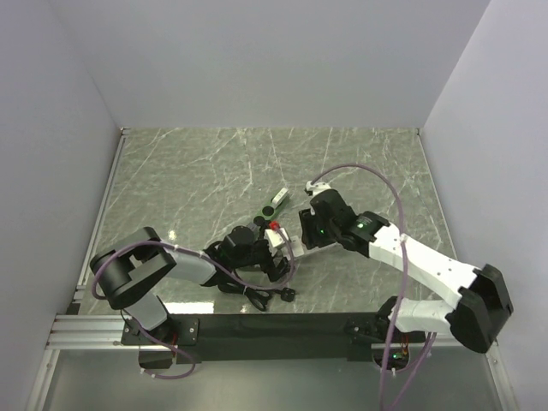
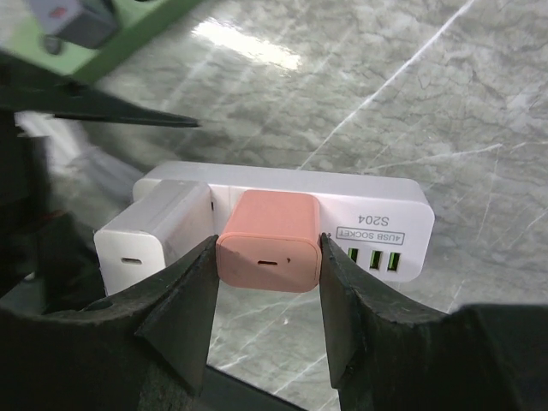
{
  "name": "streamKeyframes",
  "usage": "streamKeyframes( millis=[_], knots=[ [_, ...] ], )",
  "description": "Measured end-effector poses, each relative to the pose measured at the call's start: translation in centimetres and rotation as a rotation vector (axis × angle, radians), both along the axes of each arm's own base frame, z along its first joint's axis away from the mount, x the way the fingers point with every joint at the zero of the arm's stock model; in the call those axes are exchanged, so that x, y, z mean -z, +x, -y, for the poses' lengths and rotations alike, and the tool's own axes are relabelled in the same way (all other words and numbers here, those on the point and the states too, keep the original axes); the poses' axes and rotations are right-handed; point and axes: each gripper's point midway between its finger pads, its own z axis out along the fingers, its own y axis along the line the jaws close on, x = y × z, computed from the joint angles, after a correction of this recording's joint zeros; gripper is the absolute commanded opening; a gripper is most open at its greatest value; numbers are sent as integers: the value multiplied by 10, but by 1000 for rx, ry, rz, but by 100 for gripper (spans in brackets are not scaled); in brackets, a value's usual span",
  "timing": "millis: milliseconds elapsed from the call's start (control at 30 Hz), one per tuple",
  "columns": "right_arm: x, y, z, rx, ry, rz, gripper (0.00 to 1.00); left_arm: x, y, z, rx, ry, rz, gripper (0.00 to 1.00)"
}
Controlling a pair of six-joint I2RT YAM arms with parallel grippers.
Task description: Insert the plug
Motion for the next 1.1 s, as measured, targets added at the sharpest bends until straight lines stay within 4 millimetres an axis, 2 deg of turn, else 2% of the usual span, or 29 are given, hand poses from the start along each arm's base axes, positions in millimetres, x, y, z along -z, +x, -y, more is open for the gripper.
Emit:
streamKeyframes(
  millis=[133,500,733,833,1100],
  knots=[
    [21,6,0,14,-55,-36,51,3,-2,-7,-18,11,-4,99],
    [49,20,-2,54,-82,-52,51,-29,2,-18,-89,-62,33,99],
    [57,28,-6,78,-56,-28,50,-42,10,-31,-188,-102,33,99],
    [59,37,-10,93,-45,-3,50,-48,12,-36,-224,-123,31,99],
    [60,45,-13,108,-27,29,54,-92,16,-56,-344,-268,25,99]
  ],
)
